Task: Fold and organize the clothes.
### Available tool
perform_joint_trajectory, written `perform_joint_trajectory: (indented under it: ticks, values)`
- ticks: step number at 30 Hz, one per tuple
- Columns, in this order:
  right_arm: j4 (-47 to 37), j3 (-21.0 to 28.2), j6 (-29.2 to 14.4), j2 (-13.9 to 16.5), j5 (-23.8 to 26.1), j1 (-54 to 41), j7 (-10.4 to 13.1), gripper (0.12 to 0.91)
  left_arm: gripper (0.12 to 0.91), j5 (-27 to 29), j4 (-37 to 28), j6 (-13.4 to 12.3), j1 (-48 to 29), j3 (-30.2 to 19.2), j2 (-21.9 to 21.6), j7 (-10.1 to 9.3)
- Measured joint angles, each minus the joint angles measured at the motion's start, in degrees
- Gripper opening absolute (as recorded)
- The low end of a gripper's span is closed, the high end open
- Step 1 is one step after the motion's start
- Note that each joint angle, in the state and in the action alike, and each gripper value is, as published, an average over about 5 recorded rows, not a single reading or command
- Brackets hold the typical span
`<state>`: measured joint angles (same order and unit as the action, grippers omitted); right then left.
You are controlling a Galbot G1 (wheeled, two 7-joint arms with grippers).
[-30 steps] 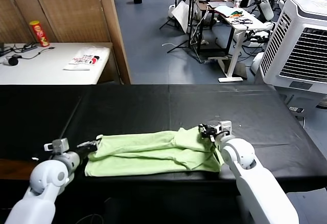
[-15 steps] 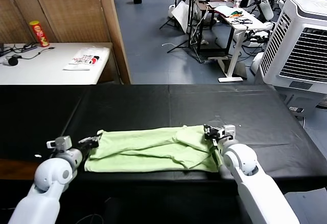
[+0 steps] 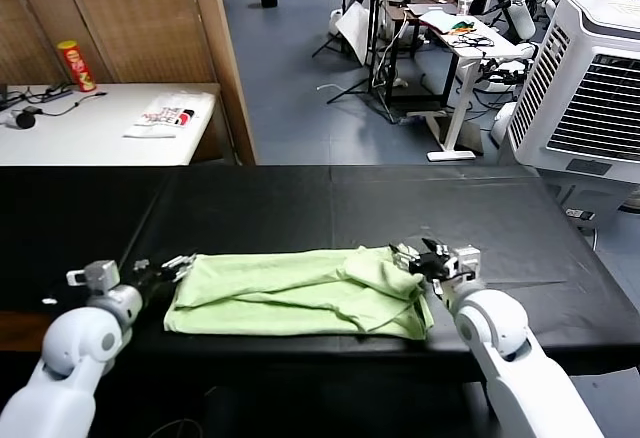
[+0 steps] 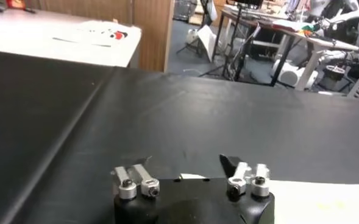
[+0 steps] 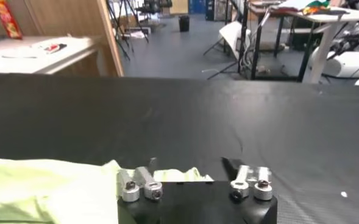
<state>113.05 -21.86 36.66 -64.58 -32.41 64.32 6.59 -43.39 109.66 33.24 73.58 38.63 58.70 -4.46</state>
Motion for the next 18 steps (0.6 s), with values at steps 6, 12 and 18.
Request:
perform_joint_trajectory:
  ticks: [6,12,18]
  values:
    - [4.3,-2.1,0.1,-0.1,-1.4,3.4,0.2,0.798,0.798,3.9,3.1,-2.4,5.9,1.6,3.8,0.77]
    - [6.5,-3.7,0.0,0.2,-1.7,5.0,0.2,0.798,0.798,5.1,3.3,-3.4,8.4,2.0,6.4,0.94]
    - [7.1,-4.3,0.0,0.3,-1.7,5.3,0.1,0.798,0.748,7.0,3.3,-4.1,9.6,1.5,8.4,1.51]
